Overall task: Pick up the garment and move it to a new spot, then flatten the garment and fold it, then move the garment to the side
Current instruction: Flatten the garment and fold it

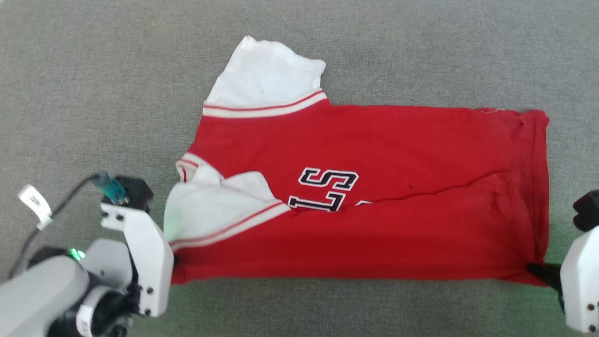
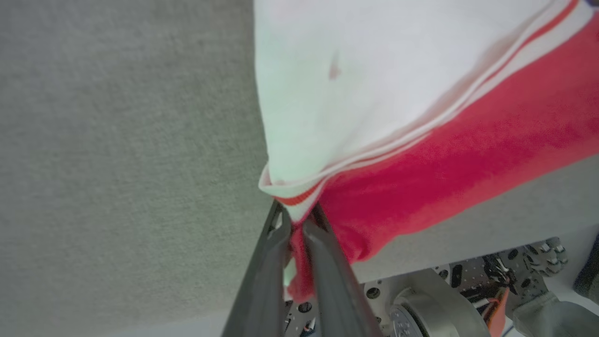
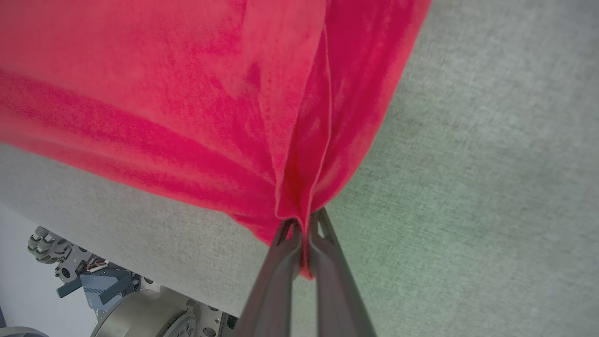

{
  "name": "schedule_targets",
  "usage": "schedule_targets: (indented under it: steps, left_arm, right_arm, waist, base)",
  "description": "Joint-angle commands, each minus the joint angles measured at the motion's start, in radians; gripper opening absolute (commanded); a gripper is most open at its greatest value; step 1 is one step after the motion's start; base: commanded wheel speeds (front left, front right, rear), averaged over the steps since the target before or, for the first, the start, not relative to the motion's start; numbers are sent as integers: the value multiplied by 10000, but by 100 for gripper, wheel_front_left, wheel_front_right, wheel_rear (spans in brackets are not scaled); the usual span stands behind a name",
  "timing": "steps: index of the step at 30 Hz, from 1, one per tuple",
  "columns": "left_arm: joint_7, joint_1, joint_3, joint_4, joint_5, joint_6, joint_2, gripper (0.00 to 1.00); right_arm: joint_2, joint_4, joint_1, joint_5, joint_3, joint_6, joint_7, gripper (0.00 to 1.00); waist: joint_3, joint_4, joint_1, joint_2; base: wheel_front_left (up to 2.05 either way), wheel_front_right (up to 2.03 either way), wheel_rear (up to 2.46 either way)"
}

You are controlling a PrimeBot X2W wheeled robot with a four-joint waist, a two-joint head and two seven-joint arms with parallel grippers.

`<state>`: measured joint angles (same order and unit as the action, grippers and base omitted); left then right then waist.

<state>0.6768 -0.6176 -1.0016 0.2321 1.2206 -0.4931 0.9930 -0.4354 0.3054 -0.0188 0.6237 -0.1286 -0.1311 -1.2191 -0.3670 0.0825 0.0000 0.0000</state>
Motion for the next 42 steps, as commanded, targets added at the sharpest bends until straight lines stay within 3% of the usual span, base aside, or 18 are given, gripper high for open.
schedule_targets:
  steps: [1,5,6,7,8,9,10,11,19,23,35,42]
  left_arm:
    - [-44,122,-4,-33,-7,-71,-3,0]
    - [-108,323,-189,-490,88,107,-389,0]
    - [-79,306,-220,-662,106,193,-480,7]
    - [-115,207,-232,-828,43,291,-579,39]
    - [-194,92,-196,-991,-13,349,-653,82]
    - [-202,6,-157,-1142,-34,410,-682,98]
    - [-166,-116,-145,-1233,-108,454,-685,100]
    - [-146,-236,-83,-1267,-150,506,-647,100]
    - [312,-1414,494,-815,-406,466,224,100]
    - [657,-2273,727,-801,-696,691,447,100]
    - [1061,-4793,963,-3412,-1569,2143,-308,100]
    - [1187,-5730,946,-5796,-1851,2875,-666,100]
  right_arm:
    - [80,-5,70,-82,-24,6,-11,0]
    - [516,-427,82,-180,99,6,283,0]
    - [622,-567,-23,-243,171,4,427,0]
    - [639,-714,-135,-374,260,4,603,0]
    - [726,-854,-238,-428,335,6,791,20]
    - [827,-998,-353,-474,419,6,958,37]
    - [825,-1086,-442,-558,525,6,1152,59]
    - [843,-1124,-557,-591,604,6,1334,100]
    - [805,-693,-1099,-723,686,3,2688,100]
    - [974,-256,-1441,-935,644,3,3783,100]
    - [1918,-316,-2761,-2057,1458,3,8025,100]
    - [2444,-1177,-3163,-2322,2130,3,9580,100]
  waist:
    - [-4,0,0,0]
    - [-61,-43,0,0]
    - [-74,-68,0,0]
    - [-87,-89,0,0]
    - [-102,-124,0,0]
    - [-107,-163,0,0]
    - [-99,-191,0,0]
    - [-97,-238,0,0]
    - [-72,-816,0,0]
    - [-191,-1267,0,0]
    - [-960,-3120,0,0]
    - [-1427,-4028,0,0]
  base:
    - [0,0,0]
    - [0,0,0]
    - [0,0,0]
    - [0,0,0]
    - [0,0,0]
    - [0,0,0]
    - [0,0,0]
    - [0,0,0]
    - [0,0,0]
    - [0,0,0]
    - [0,0,0]
    - [0,0,0]
